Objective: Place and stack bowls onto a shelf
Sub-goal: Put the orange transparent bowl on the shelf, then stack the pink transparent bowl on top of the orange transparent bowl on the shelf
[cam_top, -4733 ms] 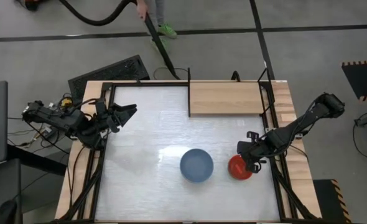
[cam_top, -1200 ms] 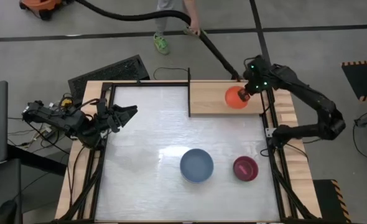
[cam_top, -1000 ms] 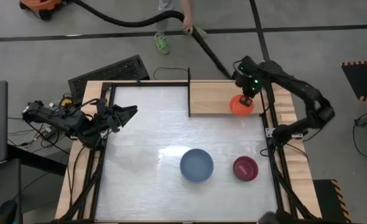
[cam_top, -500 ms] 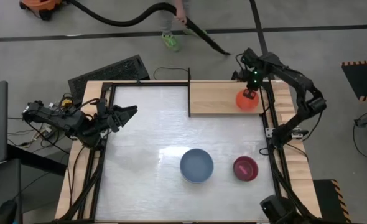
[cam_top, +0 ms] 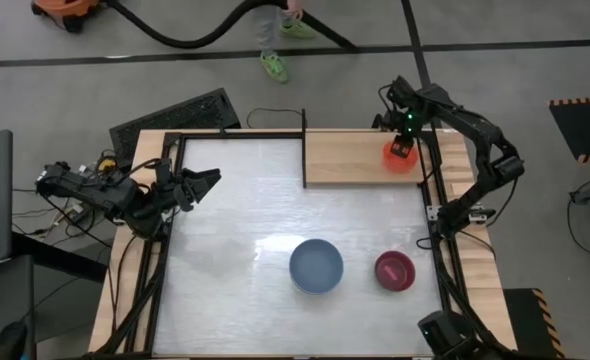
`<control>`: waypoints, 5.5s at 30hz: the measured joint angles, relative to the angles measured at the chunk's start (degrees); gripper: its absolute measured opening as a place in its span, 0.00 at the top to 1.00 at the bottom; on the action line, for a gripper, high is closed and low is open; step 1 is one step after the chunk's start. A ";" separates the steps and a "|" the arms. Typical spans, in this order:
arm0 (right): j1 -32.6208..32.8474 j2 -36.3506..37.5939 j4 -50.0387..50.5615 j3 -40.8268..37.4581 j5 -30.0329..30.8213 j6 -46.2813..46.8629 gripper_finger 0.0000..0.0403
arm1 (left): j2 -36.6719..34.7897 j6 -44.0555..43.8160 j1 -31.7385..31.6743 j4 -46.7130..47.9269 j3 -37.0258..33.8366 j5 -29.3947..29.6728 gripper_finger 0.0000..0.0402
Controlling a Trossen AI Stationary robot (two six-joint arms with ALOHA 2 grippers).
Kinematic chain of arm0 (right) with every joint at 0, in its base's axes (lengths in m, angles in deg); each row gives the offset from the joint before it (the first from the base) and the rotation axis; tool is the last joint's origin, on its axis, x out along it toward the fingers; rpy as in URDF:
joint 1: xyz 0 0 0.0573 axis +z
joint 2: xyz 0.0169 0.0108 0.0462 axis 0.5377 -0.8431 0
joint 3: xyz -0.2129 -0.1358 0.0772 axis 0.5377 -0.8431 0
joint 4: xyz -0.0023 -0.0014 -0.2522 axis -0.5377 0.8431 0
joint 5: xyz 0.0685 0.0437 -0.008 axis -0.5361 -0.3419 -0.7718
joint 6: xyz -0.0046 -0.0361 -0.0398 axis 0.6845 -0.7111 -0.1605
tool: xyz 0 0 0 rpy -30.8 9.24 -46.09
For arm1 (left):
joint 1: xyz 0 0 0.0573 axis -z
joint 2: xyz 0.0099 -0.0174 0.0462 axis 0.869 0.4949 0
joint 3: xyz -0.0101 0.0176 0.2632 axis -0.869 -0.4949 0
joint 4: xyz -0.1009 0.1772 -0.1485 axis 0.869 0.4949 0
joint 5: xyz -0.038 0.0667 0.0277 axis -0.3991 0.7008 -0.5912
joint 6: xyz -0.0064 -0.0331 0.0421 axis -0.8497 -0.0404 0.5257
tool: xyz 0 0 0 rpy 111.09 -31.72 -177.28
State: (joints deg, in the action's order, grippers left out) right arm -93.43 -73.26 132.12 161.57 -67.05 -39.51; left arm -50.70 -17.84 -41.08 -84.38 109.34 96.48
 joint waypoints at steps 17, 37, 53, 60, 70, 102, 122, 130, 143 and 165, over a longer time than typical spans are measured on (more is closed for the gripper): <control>19.50 11.48 8.36 9.53 -8.43 15.58 0.58 | 0.00 0.00 0.01 1.67 0.00 -0.28 0.39; 84.14 29.16 8.05 -14.94 -5.22 88.51 0.53 | -0.01 0.00 0.01 2.40 0.00 -1.77 0.39; 93.28 27.99 -5.61 -31.62 -3.05 91.39 0.55 | -0.02 -0.35 0.01 2.45 0.00 -1.77 0.39; 92.89 30.38 -7.98 -35.70 -3.61 91.09 0.55 | -0.02 -0.40 0.00 2.65 0.00 -1.79 0.39; 92.63 30.32 -11.09 -37.83 -5.60 90.32 0.60 | -0.01 -0.42 -0.01 2.76 0.00 -1.79 0.39; 92.63 30.34 -13.50 -35.82 -6.90 90.12 0.86 | -0.02 -0.17 0.01 2.89 0.00 -1.79 0.39; 92.63 29.71 -12.90 -35.82 -5.21 88.69 0.78 | 0.00 0.00 -0.01 2.91 0.00 -1.79 0.39; 92.63 27.93 -13.38 -36.06 -5.31 87.13 0.71 | 0.00 0.00 0.00 2.95 0.00 -1.79 0.39; 92.63 28.04 -13.88 -36.65 -6.66 87.22 0.96 | -0.02 0.01 0.00 3.28 0.00 -1.78 0.39; 88.00 29.15 -11.62 -28.33 -9.40 85.85 0.96 | -0.02 -0.26 0.00 3.46 0.00 -1.79 0.39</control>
State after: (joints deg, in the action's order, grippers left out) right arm -5.43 -44.12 120.50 133.24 -76.45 46.34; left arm -50.72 -18.10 -41.09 -80.91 109.34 94.68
